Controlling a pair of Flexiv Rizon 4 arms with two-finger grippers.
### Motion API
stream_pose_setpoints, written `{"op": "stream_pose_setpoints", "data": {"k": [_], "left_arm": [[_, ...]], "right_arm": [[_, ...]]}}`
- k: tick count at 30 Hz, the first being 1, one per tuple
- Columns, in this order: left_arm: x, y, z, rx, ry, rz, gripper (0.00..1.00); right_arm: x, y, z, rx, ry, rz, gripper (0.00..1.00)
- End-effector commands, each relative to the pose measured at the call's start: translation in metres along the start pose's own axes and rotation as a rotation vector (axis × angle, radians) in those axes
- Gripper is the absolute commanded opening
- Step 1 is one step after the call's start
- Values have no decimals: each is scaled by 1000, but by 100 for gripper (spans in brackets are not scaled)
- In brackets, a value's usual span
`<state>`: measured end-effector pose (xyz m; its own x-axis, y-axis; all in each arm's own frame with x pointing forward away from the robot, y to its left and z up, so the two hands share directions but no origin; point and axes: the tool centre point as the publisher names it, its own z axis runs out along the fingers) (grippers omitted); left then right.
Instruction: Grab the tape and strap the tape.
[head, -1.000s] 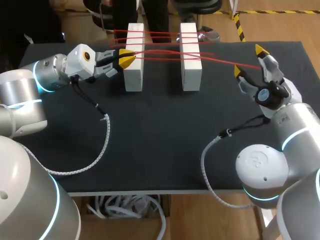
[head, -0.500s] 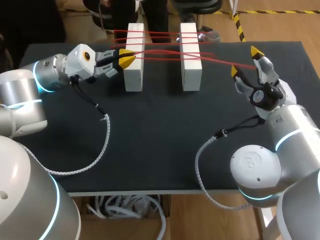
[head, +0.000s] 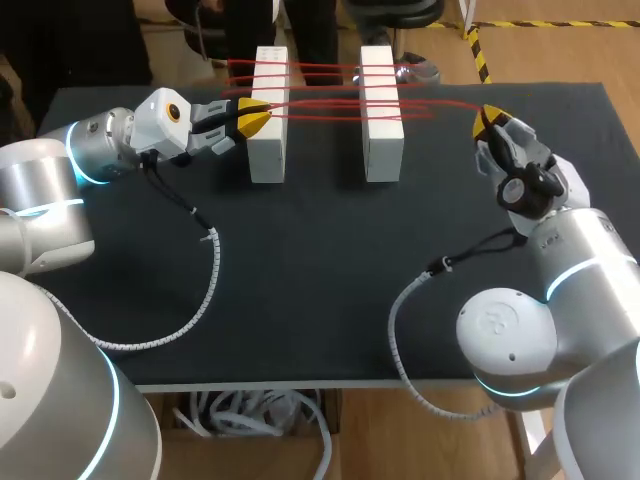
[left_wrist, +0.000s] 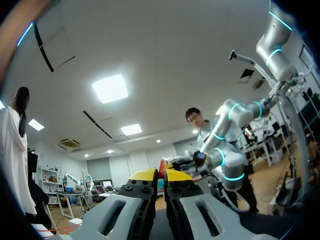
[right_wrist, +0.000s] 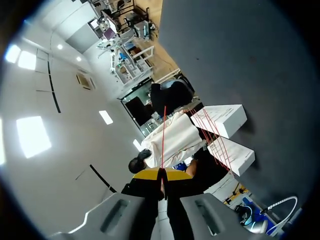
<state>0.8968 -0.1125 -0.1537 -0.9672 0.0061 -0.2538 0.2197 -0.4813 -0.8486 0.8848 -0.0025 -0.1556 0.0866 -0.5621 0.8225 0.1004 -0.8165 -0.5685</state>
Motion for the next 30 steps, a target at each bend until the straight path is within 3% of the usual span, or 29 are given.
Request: {"op": "stream_pose_setpoints", "data": {"k": [1, 5, 9, 14, 30], "left_arm": [[0, 0, 0, 0, 0, 0, 0], [0, 0, 0, 0, 0, 0, 0], [0, 0, 0, 0, 0, 0, 0], [0, 0, 0, 0, 0, 0, 0], [0, 0, 0, 0, 0, 0, 0]], "right_arm": [[-1, -4, 3, -3, 21, -19, 0], [1, -6, 4, 39, 102, -106, 0], [2, -9, 2, 151, 234, -238, 0], [6, -12, 0, 254, 331, -333, 0], [6, -12, 0, 254, 331, -333, 0]]}}
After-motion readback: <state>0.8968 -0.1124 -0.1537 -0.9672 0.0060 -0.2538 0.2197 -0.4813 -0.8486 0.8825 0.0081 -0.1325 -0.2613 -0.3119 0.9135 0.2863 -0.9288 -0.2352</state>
